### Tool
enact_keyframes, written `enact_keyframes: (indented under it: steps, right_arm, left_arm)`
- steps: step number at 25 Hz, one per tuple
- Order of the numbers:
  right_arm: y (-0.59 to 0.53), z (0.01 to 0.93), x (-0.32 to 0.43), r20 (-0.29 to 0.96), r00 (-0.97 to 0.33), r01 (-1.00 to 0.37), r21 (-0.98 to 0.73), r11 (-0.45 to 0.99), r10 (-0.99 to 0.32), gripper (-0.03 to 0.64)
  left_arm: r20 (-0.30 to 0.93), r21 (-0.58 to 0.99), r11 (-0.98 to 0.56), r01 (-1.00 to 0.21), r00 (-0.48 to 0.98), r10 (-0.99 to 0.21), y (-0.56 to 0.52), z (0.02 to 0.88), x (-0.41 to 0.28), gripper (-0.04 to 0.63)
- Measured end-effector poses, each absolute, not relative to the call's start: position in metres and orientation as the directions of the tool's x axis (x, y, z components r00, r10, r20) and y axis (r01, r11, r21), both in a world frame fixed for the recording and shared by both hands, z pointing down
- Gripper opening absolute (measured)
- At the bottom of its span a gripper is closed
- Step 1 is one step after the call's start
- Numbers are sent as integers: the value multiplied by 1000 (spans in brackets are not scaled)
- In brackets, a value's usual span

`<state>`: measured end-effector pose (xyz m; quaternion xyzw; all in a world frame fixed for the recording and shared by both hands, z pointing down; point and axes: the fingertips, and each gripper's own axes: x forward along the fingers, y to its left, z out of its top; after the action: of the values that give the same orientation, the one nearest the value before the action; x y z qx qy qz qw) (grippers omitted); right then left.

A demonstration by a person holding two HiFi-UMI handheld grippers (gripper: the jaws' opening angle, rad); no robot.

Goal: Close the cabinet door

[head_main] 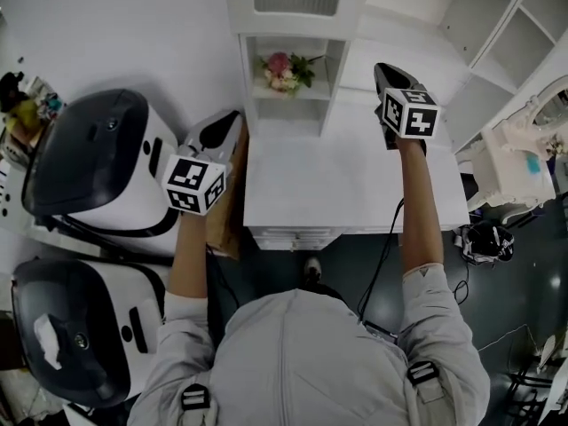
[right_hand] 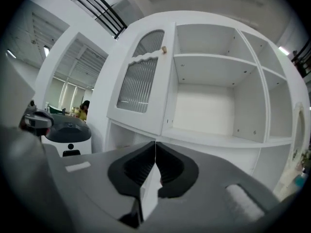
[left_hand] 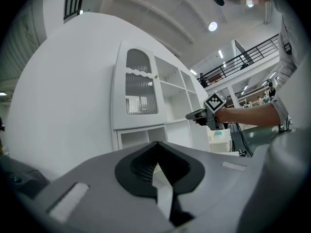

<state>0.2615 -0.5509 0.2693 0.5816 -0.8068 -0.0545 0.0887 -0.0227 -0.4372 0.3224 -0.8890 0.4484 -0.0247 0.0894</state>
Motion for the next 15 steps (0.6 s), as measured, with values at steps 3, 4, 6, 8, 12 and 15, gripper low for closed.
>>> enact_keyframes:
  steps: [3,4,6,8,12,15]
  right_arm:
    - [-510,288,265,98,-284,-935,192,298,-954,2]
    - [-496,294,265,104,-275,-936,200,291,-956,2]
    - [-466,303,264,107,-257,-936,218,275,-960,2]
    - [-437,308,260,99,-247,-938,226,263,-964,2]
    - [-389,314,242,87,-253,-935,234,267,-964,2]
    - [-356,319,227,70,-245,-930,264,255,-967,2]
  left_arm:
    - [-40,-172,-602,-780,616,-787,-422,332,-21,18]
    - [-37,-174,-608,-774,623,-782,-417,335,-20,18]
    - [-31,-181,-623,-761,638,-770,-407,339,-20,18]
    - [-30,-190,-639,-746,655,-755,-395,340,-18,18]
    - [-35,-223,-653,-724,675,-737,-372,338,-19,18]
    - [-37,-241,-660,-712,686,-726,-353,339,-24,18]
